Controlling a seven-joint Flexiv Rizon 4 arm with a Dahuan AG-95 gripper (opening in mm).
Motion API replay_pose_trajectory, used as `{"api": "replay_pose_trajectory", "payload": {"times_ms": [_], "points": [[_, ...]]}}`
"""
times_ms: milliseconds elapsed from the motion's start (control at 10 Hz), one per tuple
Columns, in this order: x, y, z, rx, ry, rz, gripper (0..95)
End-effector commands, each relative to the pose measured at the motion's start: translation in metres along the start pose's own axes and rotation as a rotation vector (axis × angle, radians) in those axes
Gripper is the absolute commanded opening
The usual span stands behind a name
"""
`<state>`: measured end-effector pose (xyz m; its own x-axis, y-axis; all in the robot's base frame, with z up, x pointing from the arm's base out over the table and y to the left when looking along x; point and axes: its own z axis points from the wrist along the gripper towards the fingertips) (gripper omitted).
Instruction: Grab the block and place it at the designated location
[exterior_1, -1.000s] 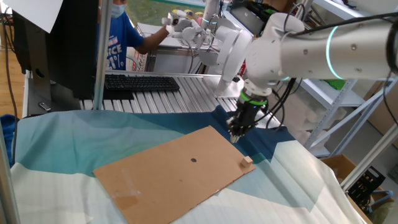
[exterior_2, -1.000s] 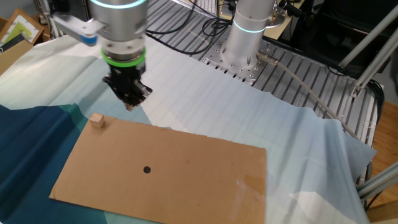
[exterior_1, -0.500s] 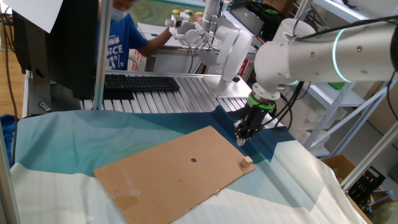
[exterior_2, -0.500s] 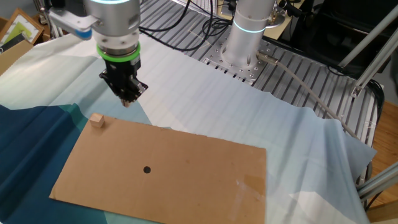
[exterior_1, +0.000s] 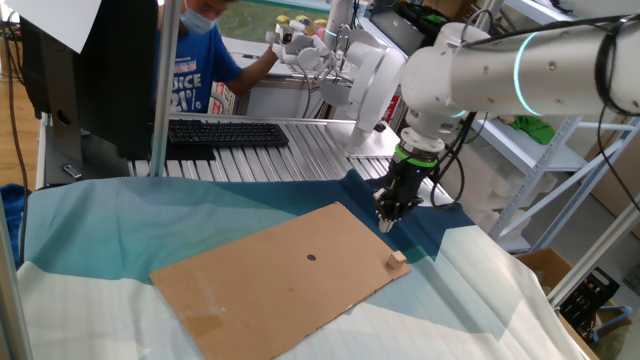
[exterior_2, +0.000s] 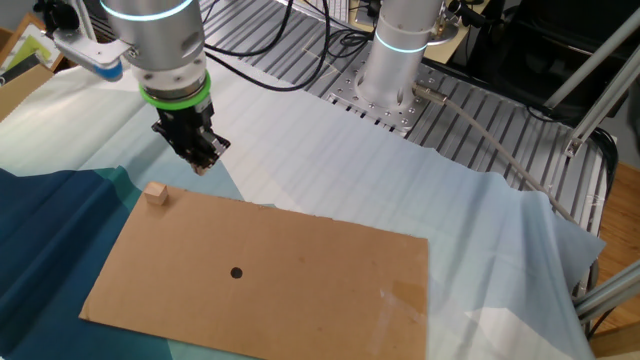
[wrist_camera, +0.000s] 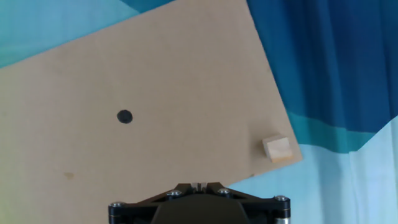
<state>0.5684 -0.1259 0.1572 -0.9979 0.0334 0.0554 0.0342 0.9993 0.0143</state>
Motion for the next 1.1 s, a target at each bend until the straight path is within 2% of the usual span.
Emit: {"api": "replay_pose_trajectory", "payload": {"times_ms": [100,200,300,400,600,700,900,1100], "points": [[0.0009,0.0002,-0.0003,-0.004,-0.001,0.018,0.0],[0.0009,0.0002,-0.0003,-0.019,0.001,0.079,0.0],[0.0009,0.0002,-0.0003,-0.029,0.002,0.103,0.0],[0.0009,0.0002,-0.0003,-0.049,0.003,0.29,0.0],[0.0009,0.0002,-0.0003,0.013,-0.025,0.327,0.0],[0.0009,0.0002,-0.0003,0.021,-0.026,0.326,0.0],[0.0009,0.0002,-0.0003,0.028,-0.006,0.339,0.0],[0.0009,0.0002,-0.0003,0.031,-0.008,0.384,0.0]]}}
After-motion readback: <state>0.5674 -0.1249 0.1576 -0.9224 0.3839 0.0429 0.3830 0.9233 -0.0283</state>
